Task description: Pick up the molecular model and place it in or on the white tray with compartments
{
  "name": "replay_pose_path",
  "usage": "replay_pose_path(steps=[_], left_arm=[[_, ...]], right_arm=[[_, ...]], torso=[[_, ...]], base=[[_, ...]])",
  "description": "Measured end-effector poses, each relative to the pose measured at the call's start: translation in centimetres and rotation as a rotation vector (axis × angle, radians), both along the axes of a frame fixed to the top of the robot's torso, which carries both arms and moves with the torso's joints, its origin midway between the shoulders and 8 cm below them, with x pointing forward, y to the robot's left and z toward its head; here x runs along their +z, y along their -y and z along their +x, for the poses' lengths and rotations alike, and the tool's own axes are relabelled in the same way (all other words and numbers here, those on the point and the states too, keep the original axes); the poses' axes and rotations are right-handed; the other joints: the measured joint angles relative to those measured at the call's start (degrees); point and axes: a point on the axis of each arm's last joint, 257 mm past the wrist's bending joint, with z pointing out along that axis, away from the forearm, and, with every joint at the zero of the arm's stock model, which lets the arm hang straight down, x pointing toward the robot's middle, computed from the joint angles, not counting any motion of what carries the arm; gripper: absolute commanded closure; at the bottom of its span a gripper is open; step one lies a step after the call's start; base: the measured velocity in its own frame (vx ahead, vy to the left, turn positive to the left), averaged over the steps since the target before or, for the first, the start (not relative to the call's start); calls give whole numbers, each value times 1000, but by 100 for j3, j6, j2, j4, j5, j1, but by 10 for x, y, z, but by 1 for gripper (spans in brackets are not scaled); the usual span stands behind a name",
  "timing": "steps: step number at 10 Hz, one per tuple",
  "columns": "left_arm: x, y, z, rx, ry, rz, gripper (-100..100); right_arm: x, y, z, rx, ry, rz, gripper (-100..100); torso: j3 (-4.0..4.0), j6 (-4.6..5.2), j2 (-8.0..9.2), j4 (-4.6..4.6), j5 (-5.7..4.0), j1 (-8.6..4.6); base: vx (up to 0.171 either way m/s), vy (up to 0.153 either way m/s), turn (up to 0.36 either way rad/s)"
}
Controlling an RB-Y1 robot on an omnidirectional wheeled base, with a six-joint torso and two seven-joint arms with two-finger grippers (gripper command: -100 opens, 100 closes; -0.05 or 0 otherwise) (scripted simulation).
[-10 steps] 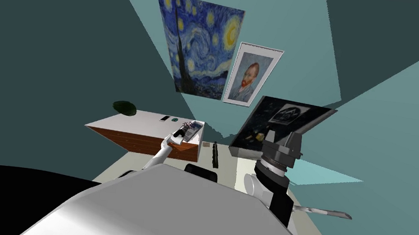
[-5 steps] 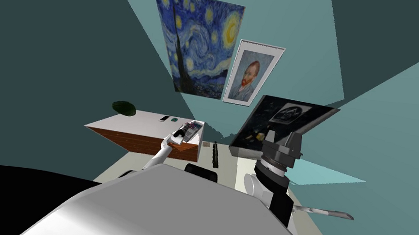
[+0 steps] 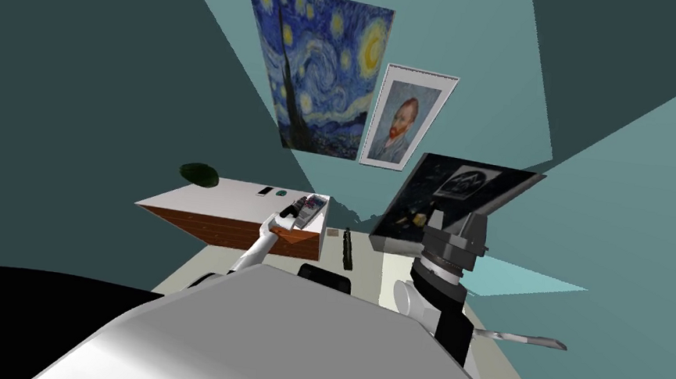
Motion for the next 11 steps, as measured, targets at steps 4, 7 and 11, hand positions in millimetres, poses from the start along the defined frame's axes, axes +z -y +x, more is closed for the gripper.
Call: replay_pose_path(steps=[4, 7, 11], left_arm=[[19, 0, 3, 4, -4, -3, -100], [23, 0, 4, 6, -7, -4, 0], [23, 0, 4, 6, -7, -4, 0]], right_arm=[[0, 0, 0, 0, 0, 0, 0], [0, 0, 0, 0, 0, 0, 0], [0, 0, 0, 0, 0, 0, 0]], torso=[[0, 0, -1, 0, 0, -1], [-2, 0, -4, -1, 0, -3], [-3, 0, -5, -2, 0, -3]], base=[[-12, 7, -12], [-2, 1, -1], [0, 0, 0]])
